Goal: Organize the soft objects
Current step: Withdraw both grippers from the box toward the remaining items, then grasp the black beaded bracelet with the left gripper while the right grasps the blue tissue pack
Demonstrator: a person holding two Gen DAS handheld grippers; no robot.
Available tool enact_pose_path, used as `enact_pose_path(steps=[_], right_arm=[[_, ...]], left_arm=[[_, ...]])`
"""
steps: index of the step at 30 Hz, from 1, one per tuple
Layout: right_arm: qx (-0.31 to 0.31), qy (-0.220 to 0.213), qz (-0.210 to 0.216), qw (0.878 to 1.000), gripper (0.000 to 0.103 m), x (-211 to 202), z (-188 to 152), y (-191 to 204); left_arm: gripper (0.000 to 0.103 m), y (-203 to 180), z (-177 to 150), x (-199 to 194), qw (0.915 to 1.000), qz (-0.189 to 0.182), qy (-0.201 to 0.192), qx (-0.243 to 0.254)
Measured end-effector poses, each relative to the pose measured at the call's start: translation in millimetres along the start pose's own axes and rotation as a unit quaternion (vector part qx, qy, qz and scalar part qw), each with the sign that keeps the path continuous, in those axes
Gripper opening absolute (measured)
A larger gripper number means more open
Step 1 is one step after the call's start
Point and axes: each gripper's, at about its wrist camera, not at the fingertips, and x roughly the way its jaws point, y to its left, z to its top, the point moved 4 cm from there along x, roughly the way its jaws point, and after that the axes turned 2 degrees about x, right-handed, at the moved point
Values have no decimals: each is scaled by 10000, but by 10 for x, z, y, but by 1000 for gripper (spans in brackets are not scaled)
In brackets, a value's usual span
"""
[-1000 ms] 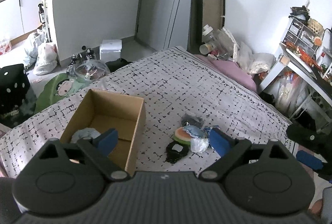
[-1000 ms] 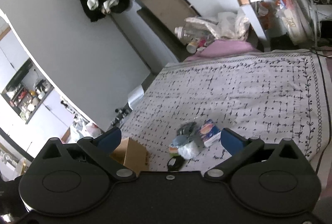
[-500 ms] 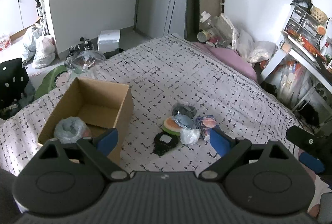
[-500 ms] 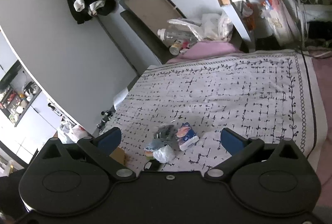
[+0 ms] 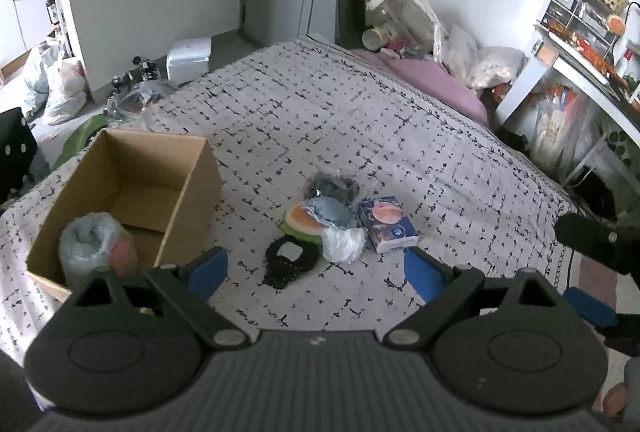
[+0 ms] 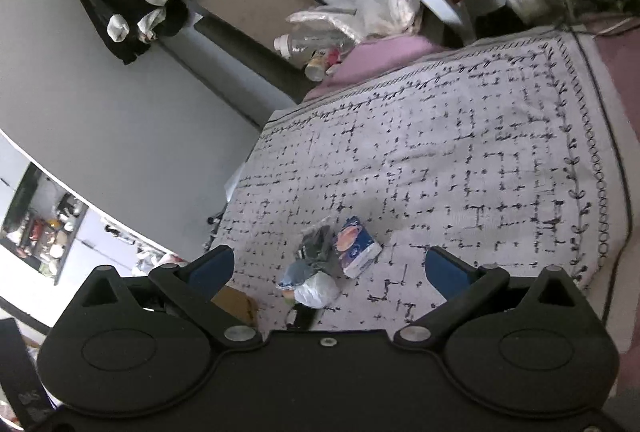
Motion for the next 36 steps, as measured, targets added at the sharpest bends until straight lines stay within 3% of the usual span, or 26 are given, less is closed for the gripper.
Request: enact_pose_path(steps=[10,13,15,21,28,36], right_arm=[[459,227,-92,9986,102,250,27,-157],[443,327,-147,9984,101,352,38,-157],[375,360,-213,9984,100,430,71,-136],[99,574,-311,9978,99,720,132,-2],[150,917,-604,9938,88,1068,121,-63],[243,1285,-864,9876,87,1426,141,-148]], left_arm=[[90,3,-46,466,9998,43,198,-10],[84,22,-77,596,9995,61,313,31],[71,50,-109,682,9990,131,415,26],[53,98,-202,918,9972,265,641,265],[53,98,-252,1164,9960,320,675,490],[53,131,-267,1423,9937,308,933,541]])
